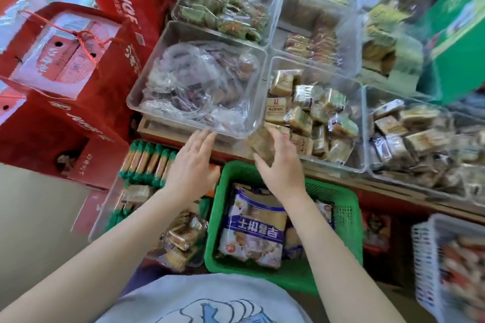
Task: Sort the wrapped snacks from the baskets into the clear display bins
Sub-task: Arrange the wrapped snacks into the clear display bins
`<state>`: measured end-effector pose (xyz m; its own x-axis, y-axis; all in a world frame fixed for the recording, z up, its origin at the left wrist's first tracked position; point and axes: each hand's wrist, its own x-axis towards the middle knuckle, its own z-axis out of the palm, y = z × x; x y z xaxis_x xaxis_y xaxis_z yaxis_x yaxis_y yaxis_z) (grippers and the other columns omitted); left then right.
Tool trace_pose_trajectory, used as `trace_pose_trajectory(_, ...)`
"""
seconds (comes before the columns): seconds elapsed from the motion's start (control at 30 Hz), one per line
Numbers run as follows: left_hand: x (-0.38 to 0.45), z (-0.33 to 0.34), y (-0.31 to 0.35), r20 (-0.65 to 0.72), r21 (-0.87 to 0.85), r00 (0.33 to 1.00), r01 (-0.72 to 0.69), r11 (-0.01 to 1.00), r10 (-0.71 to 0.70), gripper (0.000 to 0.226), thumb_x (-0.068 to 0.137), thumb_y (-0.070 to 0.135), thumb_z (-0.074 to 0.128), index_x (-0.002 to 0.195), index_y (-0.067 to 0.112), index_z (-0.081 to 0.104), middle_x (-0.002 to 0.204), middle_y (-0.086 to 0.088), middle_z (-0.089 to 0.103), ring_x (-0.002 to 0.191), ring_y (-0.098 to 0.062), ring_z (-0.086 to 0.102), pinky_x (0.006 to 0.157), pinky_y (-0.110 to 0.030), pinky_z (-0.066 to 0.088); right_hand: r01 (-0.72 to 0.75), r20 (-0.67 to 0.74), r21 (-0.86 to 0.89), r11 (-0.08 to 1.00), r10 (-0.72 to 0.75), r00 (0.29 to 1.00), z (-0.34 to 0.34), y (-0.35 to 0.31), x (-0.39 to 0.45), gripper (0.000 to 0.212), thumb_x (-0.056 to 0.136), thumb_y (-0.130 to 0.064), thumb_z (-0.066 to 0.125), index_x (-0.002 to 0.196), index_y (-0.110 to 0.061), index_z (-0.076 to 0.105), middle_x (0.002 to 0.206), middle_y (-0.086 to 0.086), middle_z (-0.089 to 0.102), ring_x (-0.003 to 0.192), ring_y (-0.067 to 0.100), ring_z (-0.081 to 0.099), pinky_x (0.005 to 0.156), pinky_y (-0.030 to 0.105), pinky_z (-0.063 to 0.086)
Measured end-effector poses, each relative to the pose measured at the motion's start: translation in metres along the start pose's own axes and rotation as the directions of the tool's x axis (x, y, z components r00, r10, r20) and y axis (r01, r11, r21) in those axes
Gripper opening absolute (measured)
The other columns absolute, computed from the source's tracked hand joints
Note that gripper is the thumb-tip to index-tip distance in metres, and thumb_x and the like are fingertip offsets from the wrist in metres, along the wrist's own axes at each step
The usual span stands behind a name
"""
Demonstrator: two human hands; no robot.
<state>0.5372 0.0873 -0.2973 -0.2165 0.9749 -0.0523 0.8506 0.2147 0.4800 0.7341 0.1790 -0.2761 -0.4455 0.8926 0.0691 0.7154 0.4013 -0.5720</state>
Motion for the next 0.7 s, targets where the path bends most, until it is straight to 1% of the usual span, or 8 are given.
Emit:
trace_pose_trajectory(0.1,0.026,0.012,0.02,0.108,0.193,0.994,-0.001,0.981,-0.02,0.087,0.095,0.042,0.053,0.159,0.014,0.0,0.166,-0.006,-0.002,0.153,-0.022,-0.007,0.125,-0.041,0.004,-0.082,-0.348,-0.046,0.996,0.061,0.936,-0.046,0.031,0.035,0.048,0.093,-0.029,0.067,0.129,-0.018,0.037,0.124,0.013,0.051,0.095,0.023,0.058,0.064,0.034,0.055)
trace_pose_trajectory(0.17,0.032,0.022,0.024,0.143,0.309,0.989,-0.014,0.951,-0.032,0.091,0.095,0.044,0.048,0.157,0.013,-0.01,0.165,-0.009,-0.012,0.151,-0.025,-0.015,0.125,-0.044,0.0,-0.161,-0.423,-0.12,0.98,0.097,0.901,-0.064,0.054,0.063,0.037,0.094,-0.031,0.063,0.119,-0.017,0.039,0.126,0.017,0.045,0.089,0.026,0.06,0.051,0.033,0.055)
trace_pose_trajectory(0.27,0.032,0.029,0.023,0.167,0.357,0.984,-0.001,0.934,-0.063,0.095,0.094,0.042,0.047,0.154,0.013,-0.021,0.163,-0.008,-0.022,0.148,-0.025,-0.025,0.124,-0.046,-0.003,-0.271,-0.361,-0.195,0.943,0.188,0.914,-0.07,0.082,0.097,0.023,0.095,-0.025,0.061,0.108,-0.012,0.048,0.128,0.018,0.045,0.094,0.031,0.06,0.062,0.04,0.06)
trace_pose_trajectory(0.4,0.03,0.029,0.023,0.203,0.381,0.976,-0.007,0.924,-0.077,0.097,0.092,0.039,0.046,0.152,0.015,-0.027,0.16,-0.006,-0.03,0.145,-0.024,-0.031,0.124,-0.046,-0.004,-0.197,-0.203,-0.285,0.938,0.142,0.969,-0.046,0.098,0.102,0.016,0.095,-0.02,0.061,0.092,-0.012,0.048,0.126,0.017,0.048,0.097,0.031,0.058,0.07,0.041,0.058)
trace_pose_trajectory(0.47,0.032,0.026,0.024,0.214,0.353,0.974,-0.005,0.936,-0.075,0.096,0.092,0.036,0.046,0.153,0.016,-0.025,0.16,-0.005,-0.029,0.146,-0.022,-0.031,0.124,-0.045,-0.002,-0.199,-0.222,-0.302,0.932,0.135,0.966,-0.04,0.105,0.097,0.015,0.096,-0.021,0.06,0.093,-0.008,0.052,0.121,0.016,0.053,0.097,0.032,0.057,0.076,0.045,0.056)
trace_pose_trajectory(0.53,0.031,0.023,0.023,0.203,0.296,0.977,0.0,0.955,-0.063,0.093,0.093,0.035,0.047,0.155,0.017,-0.019,0.162,-0.003,-0.024,0.147,-0.02,-0.027,0.125,-0.042,0.0,-0.278,-0.275,-0.312,0.908,0.194,0.942,-0.04,0.109,0.097,0.019,0.096,-0.022,0.059,0.099,-0.003,0.056,0.118,0.017,0.055,0.103,0.033,0.054,0.088,0.05,0.052)
trace_pose_trajectory(0.6,0.02,0.023,0.018,0.125,0.224,0.991,0.012,0.974,-0.041,0.086,0.094,0.033,0.048,0.158,0.015,-0.006,0.165,-0.004,-0.015,0.151,-0.02,-0.019,0.125,-0.038,0.002,-0.362,-0.304,-0.353,0.863,0.26,0.917,-0.037,0.101,0.097,0.025,0.096,-0.022,0.057,0.107,0.0,0.058,0.126,0.021,0.053,0.119,0.037,0.047,0.103,0.054,0.042)
trace_pose_trajectory(0.7,-0.014,0.029,0.0,0.032,0.125,0.987,0.155,0.98,-0.16,0.069,0.094,0.027,0.051,0.155,0.012,0.022,0.164,-0.01,0.015,0.151,-0.026,0.009,0.121,-0.035,0.012,-0.279,-0.344,-0.322,0.905,0.163,0.925,-0.018,0.064,0.083,0.023,0.093,-0.017,0.055,0.108,0.0,0.06,0.134,0.023,0.049,0.131,0.039,0.04,0.11,0.056,0.032)
